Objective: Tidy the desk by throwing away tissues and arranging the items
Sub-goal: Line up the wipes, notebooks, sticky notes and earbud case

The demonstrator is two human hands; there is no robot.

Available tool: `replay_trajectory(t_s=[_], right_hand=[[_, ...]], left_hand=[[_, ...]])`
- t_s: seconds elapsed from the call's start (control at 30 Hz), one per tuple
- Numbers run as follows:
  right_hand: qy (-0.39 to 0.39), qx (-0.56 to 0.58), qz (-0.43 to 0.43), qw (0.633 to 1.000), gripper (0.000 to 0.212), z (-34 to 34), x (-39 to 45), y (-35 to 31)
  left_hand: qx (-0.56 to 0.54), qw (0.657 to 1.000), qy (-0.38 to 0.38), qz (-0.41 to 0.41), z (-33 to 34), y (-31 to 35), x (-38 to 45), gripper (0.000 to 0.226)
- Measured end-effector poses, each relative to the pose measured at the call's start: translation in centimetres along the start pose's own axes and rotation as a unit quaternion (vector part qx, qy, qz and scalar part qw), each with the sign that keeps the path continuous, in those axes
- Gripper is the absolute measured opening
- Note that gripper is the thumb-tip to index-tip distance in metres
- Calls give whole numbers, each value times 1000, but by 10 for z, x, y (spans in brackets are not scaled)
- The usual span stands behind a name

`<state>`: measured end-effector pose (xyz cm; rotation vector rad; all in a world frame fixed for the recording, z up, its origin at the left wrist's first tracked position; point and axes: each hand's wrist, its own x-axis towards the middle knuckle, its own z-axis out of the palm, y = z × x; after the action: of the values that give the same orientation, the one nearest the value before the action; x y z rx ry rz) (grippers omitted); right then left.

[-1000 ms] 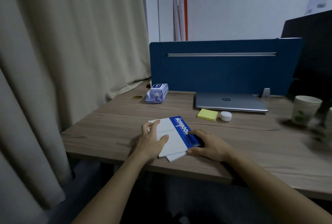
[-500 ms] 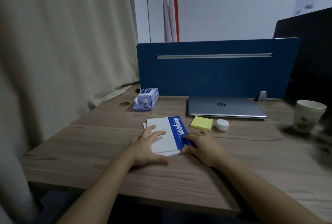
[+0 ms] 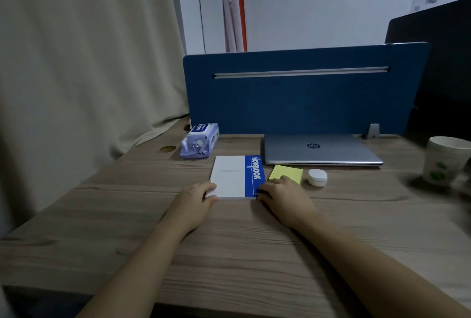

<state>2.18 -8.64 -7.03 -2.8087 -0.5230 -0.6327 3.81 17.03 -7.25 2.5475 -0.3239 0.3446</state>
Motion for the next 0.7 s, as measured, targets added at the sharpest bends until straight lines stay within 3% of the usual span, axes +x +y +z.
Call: replay_trajectory(t_s=[0.17, 0.5, 0.7], right_hand=[[26, -90, 11, 996, 31, 6, 20, 3], [46, -148, 19, 988, 12, 26, 70, 17], [58, -160, 13, 985, 12, 37, 98, 22]], left_hand=[[35, 998, 50, -1, 3, -3, 21, 25], [118, 988, 101, 17, 12, -9, 74, 13], [133, 983, 127, 31, 22, -15, 109, 10]])
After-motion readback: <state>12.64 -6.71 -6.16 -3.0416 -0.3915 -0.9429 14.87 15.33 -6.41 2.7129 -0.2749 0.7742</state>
